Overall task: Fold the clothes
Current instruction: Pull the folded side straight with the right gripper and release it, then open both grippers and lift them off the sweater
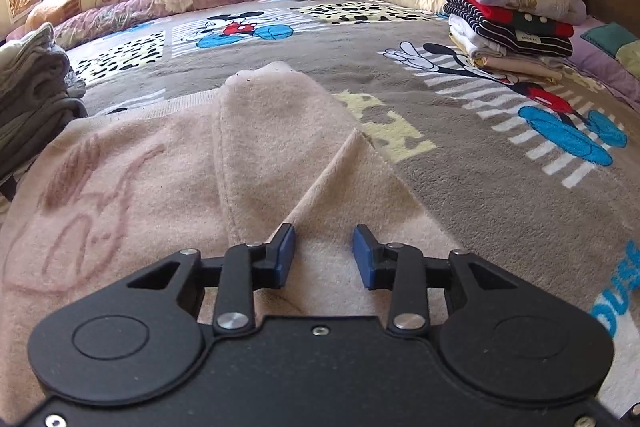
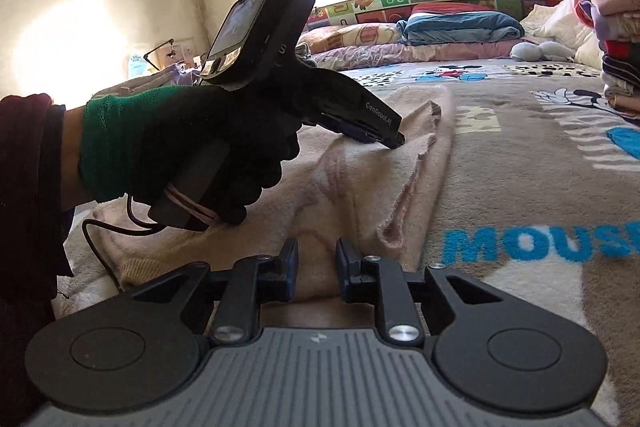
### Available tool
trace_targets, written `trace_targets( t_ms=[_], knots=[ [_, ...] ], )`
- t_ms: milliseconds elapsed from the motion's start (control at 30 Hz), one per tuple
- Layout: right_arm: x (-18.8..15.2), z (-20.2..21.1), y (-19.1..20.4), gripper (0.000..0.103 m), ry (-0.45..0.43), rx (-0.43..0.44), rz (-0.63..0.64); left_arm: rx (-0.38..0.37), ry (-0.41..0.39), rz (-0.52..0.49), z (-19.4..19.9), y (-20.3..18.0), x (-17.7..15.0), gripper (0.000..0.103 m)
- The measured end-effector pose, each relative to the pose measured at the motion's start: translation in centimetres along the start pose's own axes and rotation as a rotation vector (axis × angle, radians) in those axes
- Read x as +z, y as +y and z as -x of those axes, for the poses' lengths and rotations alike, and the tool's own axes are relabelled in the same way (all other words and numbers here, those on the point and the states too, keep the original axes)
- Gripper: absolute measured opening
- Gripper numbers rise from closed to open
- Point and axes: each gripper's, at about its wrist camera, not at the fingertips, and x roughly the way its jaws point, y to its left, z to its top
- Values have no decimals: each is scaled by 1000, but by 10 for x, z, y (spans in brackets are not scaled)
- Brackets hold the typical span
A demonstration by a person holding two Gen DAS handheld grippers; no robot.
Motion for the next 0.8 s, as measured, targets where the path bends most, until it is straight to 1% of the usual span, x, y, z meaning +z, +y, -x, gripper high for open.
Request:
trace_targets(
  t_ms=[67, 100, 167, 200, 233, 267, 367, 433, 500, 567, 633, 700, 800],
  knots=[
    [0, 0, 1, 22, -2, -4, 4, 10, 13, -6, 3, -3, 3, 35],
    [1, 1, 3, 22, -4, -9, 8, 15, 17, -10, 6, -5, 5, 37],
    [1, 7, 6, 23, -15, -12, 10, -6, -5, 13, 26, -4, 1, 53],
    [1, 10, 8, 26, -20, -14, 11, -23, -20, 31, 37, -3, -2, 67],
    [1, 14, 11, 35, -25, -16, 16, -31, -37, 48, 49, -2, -7, 71],
    [1, 19, 14, 41, -30, -20, 26, -29, -56, 66, 61, 1, -12, 71],
    [-1, 35, 22, 43, -39, -16, 36, -66, -104, 156, 96, 17, -33, 76],
    [0, 43, 21, 46, -40, -4, -2, -84, -135, 233, 121, 33, -50, 82],
    [0, 50, 18, 48, -40, 10, -50, -91, -162, 297, 141, 47, -65, 85],
    [0, 54, 12, 48, -43, 19, -119, -102, -198, 380, 162, 66, -81, 85],
    [1, 58, 4, 49, -52, 24, -195, -95, -237, 471, 182, 86, -99, 85],
    [2, 64, -5, 50, -70, 26, -274, -72, -273, 568, 202, 109, -117, 85],
    [1, 74, -25, 52, -114, 15, -414, -15, -292, 689, 222, 143, -140, 84]
  ],
)
